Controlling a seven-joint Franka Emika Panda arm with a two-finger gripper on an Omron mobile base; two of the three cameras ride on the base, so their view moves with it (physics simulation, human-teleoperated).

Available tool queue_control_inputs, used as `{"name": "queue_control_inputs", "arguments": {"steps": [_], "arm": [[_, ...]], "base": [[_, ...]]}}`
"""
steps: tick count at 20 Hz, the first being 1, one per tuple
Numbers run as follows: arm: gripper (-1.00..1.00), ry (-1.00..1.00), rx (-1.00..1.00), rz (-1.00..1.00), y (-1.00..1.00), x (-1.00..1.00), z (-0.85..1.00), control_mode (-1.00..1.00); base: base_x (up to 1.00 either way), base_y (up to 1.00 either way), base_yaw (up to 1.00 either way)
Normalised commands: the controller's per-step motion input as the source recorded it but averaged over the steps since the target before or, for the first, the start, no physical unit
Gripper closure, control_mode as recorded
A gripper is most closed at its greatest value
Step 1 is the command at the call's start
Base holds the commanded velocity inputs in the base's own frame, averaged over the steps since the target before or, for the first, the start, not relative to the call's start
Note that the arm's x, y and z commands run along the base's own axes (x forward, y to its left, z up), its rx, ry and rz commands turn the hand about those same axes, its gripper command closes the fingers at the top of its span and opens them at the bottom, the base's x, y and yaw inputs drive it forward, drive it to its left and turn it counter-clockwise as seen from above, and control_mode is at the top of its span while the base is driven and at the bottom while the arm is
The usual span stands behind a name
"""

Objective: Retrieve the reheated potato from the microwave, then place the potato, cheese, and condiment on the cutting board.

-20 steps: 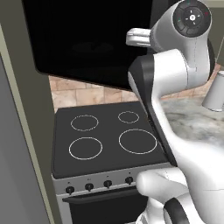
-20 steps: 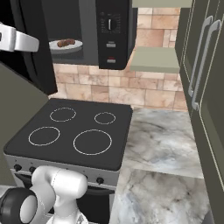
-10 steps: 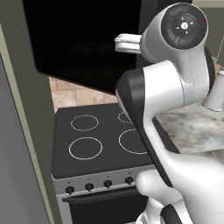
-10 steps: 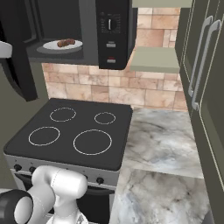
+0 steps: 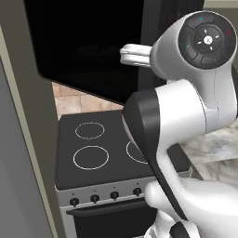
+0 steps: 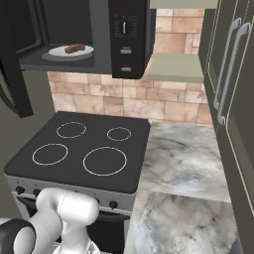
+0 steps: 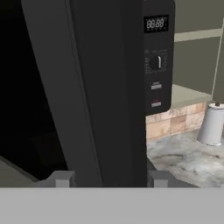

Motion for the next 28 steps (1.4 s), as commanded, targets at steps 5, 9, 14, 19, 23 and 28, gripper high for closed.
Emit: {"name": "queue_control_inputs", "arguments": {"steps": [5,9,14,19,23,28], "arm": [[-1.0,0.0,0.15,0.02,-0.19,-0.51,0.01,-1.0],[-1.0,0.07,0.23,0.1,-0.47,-0.22,0.03,-1.0],[-1.0,0.04,0.2,0.21,-0.61,-0.04,0.0,-1.0],[-1.0,0.01,0.25,0.19,-0.51,0.01,-0.07,-1.0],[-1.0,-0.03,0.27,0.15,-0.27,0.04,-0.18,-1.0],[-1.0,0.01,0.33,0.03,-0.14,0.31,-0.13,-1.0]], "base": [[0.0,0.0,0.0],[0.0,0.0,0.0],[0.0,0.0,0.0],[0.0,0.0,0.0],[0.0,0.0,0.0],[0.0,0.0,0.0]]}}
